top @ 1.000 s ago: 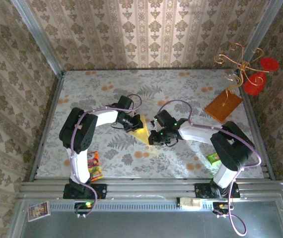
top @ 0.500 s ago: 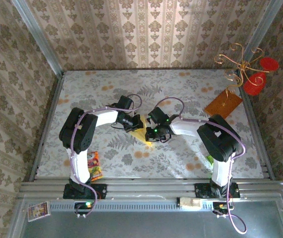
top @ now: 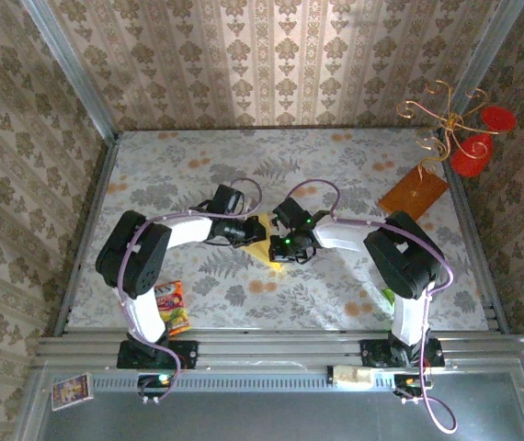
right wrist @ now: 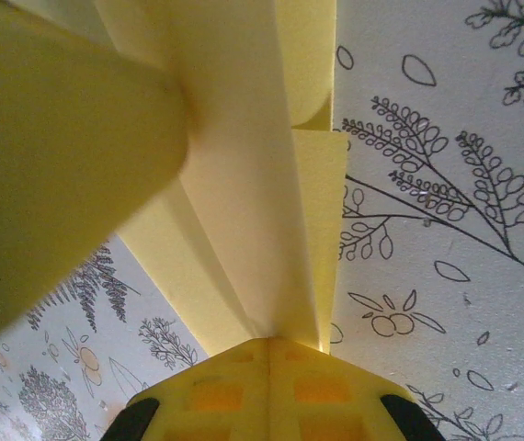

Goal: Fold a paper plane with a square sheet of paper (pick it up from the middle)

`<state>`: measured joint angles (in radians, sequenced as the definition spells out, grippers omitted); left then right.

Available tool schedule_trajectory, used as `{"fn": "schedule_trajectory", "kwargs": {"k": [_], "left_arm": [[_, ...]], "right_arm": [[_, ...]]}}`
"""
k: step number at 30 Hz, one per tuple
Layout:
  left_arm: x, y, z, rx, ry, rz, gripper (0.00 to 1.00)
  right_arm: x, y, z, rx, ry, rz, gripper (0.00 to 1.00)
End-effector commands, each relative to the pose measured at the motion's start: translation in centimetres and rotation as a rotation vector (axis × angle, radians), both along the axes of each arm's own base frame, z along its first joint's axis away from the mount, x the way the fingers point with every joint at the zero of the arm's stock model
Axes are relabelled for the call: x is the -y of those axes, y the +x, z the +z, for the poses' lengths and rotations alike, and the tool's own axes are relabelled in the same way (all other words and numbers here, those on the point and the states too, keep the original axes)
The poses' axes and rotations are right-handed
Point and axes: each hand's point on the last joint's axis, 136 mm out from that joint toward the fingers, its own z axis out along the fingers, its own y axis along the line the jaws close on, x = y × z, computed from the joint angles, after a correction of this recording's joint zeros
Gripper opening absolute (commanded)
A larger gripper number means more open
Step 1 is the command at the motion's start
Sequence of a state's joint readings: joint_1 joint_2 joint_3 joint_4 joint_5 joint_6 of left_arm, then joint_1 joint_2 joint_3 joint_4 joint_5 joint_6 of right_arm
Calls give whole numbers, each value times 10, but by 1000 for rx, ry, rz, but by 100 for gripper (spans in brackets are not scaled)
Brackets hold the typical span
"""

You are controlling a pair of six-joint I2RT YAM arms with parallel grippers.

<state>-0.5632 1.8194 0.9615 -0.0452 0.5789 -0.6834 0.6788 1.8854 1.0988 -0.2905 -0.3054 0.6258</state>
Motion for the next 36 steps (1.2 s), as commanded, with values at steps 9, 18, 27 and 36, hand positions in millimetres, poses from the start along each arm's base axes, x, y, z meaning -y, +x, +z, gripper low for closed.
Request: {"fn": "schedule_trajectory", "kwargs": {"k": [9,18,27,36], "left_arm": [[7,2,-21,-18,23,-36,8],[-12,14,-35,-28,51,-8,8],[-46,56,-37,2,78,60,8],[-74,96,-35,34,71,120,8]], "right_arm": [[29,-25,-35,-119,-159,-10,2],[49,-40,-47,-175,-220,-12,2],[71,-53,-55,-210,-262,-26,2],[70,-54,-55,-215,-260,-27,2]]}}
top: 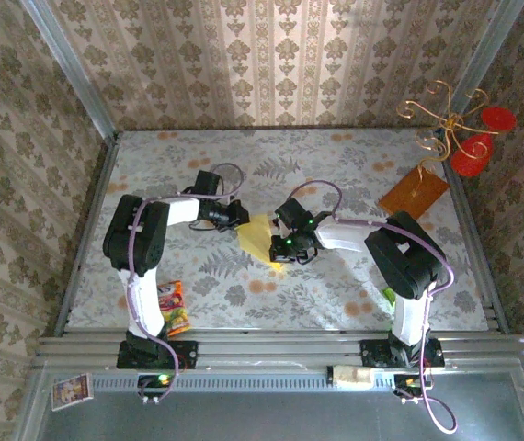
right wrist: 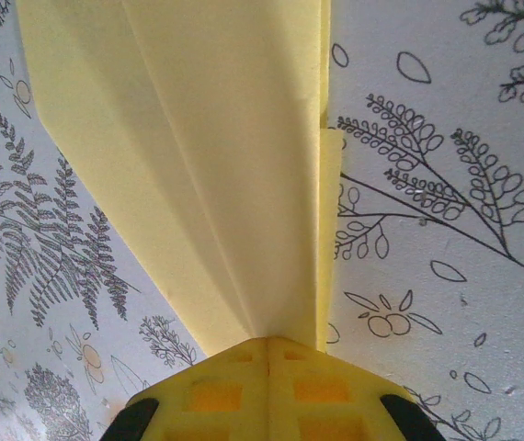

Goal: Fold a paper plane with a square sheet of paper (pick it up from the middle)

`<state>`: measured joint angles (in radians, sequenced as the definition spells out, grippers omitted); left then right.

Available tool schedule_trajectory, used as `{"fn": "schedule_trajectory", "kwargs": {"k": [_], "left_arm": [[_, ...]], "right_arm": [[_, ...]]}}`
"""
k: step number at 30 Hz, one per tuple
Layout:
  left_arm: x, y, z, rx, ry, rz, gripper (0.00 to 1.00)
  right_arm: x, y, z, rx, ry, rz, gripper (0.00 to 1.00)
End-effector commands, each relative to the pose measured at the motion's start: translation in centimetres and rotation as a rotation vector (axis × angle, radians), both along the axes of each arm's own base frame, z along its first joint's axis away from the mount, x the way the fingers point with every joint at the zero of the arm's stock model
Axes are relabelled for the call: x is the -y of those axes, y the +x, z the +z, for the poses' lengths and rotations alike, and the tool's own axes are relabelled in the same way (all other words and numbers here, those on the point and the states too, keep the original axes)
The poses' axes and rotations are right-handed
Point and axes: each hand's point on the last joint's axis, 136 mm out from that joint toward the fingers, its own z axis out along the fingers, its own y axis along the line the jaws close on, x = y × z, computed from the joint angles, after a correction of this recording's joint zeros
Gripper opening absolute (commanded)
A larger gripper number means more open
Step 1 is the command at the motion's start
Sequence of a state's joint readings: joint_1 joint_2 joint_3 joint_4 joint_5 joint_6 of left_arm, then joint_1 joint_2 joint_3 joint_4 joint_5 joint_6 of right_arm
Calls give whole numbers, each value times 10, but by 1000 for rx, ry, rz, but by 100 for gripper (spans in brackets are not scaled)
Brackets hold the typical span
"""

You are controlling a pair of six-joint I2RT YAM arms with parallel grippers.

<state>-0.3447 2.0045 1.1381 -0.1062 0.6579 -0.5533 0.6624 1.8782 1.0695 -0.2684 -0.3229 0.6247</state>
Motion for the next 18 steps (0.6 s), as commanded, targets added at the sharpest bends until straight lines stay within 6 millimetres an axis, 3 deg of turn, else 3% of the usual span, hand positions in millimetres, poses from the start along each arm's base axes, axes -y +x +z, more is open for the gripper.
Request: {"fn": "schedule_trajectory", "kwargs": {"k": [1,9,15,18], "left_arm": [[-25,18,-17,31,89,40,8],[-50,37,-12,55,94,99,8],[-63,55,23,111,93,141,9],[-69,56,50,151,84,180,11]], "right_arm": [[64,-53,-52,-205,-272,-16,2],[61,-51,-52,-202,-252,-18,2],[47,-42,-45,-181,-192,-29,4],[26,-21,-22,-117,-99,-46,8]]}}
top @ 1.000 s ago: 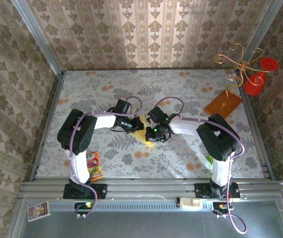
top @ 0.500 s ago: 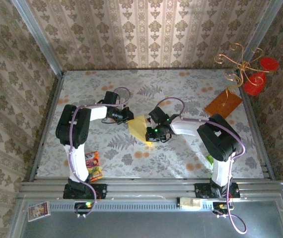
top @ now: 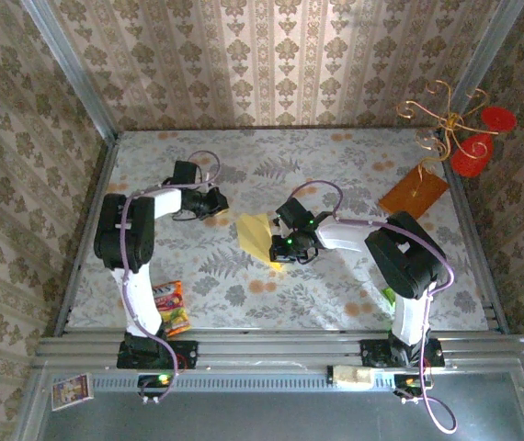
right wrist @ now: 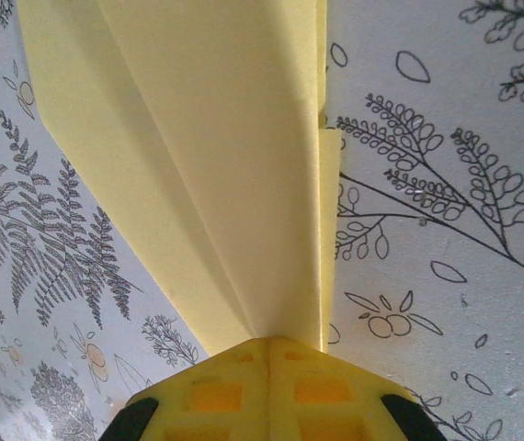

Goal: Fold a paper plane with a square sheet of paper (pick it up from the middle)

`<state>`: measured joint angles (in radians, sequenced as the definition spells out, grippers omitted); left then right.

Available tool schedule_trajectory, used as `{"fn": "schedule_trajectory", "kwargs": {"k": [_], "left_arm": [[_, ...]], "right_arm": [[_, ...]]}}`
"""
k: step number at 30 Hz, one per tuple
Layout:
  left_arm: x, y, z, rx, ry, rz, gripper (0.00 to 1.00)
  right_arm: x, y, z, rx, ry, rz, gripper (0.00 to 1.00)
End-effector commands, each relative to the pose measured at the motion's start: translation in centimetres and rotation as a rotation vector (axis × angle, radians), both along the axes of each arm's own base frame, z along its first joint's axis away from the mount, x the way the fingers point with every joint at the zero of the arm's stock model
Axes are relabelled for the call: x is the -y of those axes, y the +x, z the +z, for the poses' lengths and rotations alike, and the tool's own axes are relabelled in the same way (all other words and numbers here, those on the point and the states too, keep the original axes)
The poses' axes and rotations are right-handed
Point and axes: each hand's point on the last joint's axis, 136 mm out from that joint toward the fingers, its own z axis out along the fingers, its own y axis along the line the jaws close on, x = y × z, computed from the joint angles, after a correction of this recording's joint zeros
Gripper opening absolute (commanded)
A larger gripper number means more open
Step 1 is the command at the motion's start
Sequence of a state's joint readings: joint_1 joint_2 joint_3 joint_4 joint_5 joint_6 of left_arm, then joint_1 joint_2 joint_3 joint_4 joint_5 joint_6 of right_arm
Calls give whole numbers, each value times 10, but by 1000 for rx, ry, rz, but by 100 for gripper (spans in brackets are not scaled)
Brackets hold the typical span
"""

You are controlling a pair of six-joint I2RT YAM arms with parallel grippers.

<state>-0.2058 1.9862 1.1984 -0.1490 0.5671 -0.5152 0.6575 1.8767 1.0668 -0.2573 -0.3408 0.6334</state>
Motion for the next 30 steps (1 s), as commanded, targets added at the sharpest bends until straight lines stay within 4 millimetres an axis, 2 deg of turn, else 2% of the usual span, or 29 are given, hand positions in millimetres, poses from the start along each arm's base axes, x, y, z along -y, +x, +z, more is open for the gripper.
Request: {"fn": "schedule_trajectory", "kwargs": {"k": [1,4,6,7,9,12,15,18,22,27,30], "left_arm": [[-7,4,44,81,11,32,13],[-11,-8,60,93,1,65,19],[-14,-20,66,93,-6,87,25],[-16,-26,68,96,-8,102,29],[-20,-38,72,99,-14,120,37],[-27,-55,73,89,2,138,48],[-28,-68,73,80,-18,156,55],[-20,-80,71,61,-53,146,62],[-6,-91,64,29,-97,133,71],[-2,-96,54,0,-112,160,89],[-1,-97,51,-5,-110,159,95]], "right_arm": [[18,-12,-10,-77,-75,-44,9],[-8,16,38,44,57,-49,17],[-18,29,68,122,126,-54,24],[-20,34,80,157,148,-58,28],[-16,40,91,195,148,-75,37],[-2,49,85,209,118,-118,44],[6,54,72,184,111,-132,45],[5,58,65,174,121,-103,45],[1,64,53,144,134,-66,40],[-3,73,41,111,181,-54,34],[-7,75,37,96,209,-39,30]]}}
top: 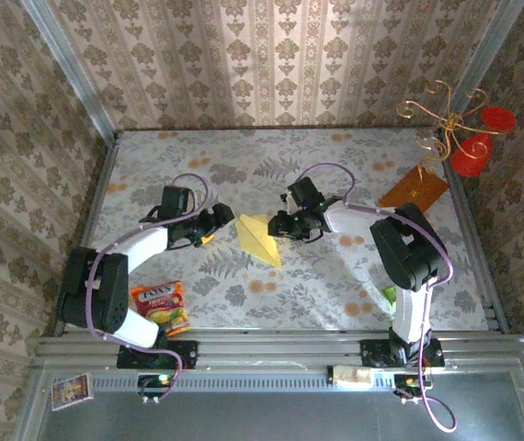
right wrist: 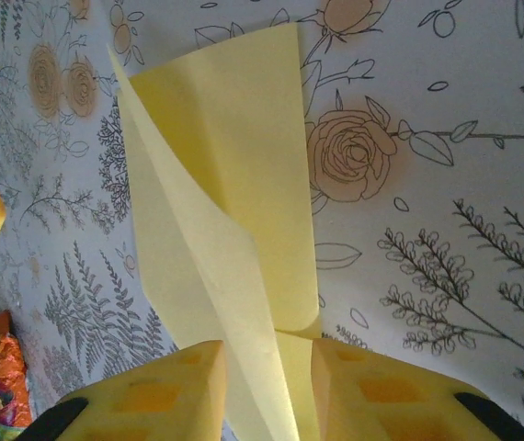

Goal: Fold a paper plane with a square sheet of paper (pick it up from the middle)

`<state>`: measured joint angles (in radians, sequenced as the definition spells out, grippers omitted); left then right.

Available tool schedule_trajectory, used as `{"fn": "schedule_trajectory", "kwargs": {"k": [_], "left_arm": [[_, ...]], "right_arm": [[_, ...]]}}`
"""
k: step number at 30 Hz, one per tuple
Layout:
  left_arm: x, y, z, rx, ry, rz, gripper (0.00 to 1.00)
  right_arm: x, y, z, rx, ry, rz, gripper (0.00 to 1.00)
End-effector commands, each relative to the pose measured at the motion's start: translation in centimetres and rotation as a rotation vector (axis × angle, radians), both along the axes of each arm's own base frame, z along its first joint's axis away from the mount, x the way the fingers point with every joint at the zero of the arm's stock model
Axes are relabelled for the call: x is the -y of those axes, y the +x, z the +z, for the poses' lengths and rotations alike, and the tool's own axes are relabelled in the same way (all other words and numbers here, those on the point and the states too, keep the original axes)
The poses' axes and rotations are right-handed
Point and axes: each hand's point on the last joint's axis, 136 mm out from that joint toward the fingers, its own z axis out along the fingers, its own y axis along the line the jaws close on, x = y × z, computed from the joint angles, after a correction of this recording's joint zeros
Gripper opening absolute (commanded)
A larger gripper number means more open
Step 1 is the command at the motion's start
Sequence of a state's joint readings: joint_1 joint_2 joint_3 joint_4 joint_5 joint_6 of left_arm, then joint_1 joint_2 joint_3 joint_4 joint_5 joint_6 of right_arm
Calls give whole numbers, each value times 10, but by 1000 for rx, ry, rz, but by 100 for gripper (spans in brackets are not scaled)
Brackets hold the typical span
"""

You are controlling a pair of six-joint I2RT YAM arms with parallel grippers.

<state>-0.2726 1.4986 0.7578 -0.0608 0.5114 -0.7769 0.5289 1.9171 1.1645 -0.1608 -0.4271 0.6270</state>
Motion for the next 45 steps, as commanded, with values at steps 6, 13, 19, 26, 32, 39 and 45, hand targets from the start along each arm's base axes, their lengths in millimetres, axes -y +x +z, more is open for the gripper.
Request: {"fn": "schedule_trajectory", "kwargs": {"k": [6,13,19,26,32,39,45], "left_arm": [[4,3,4,5,-22,6,100],[6,5,3,-9,-13,0,100],[8,6,10,-3,-20,-14,100],[7,12,36,54,-5,-26,100],[31,9,54,93,-98,-90,98],[86,-2,90,192,-286,-241,90],[104,-5,102,253,-364,-296,78]], "right_arm": [[-17,4,0,-15,81,77,26],[-18,1,-3,-32,83,100,23],[-20,2,7,13,104,113,13],[-22,7,27,109,143,117,7],[-20,16,66,229,235,57,6],[-20,25,117,267,442,-12,6],[-15,28,151,281,548,-52,6]]}}
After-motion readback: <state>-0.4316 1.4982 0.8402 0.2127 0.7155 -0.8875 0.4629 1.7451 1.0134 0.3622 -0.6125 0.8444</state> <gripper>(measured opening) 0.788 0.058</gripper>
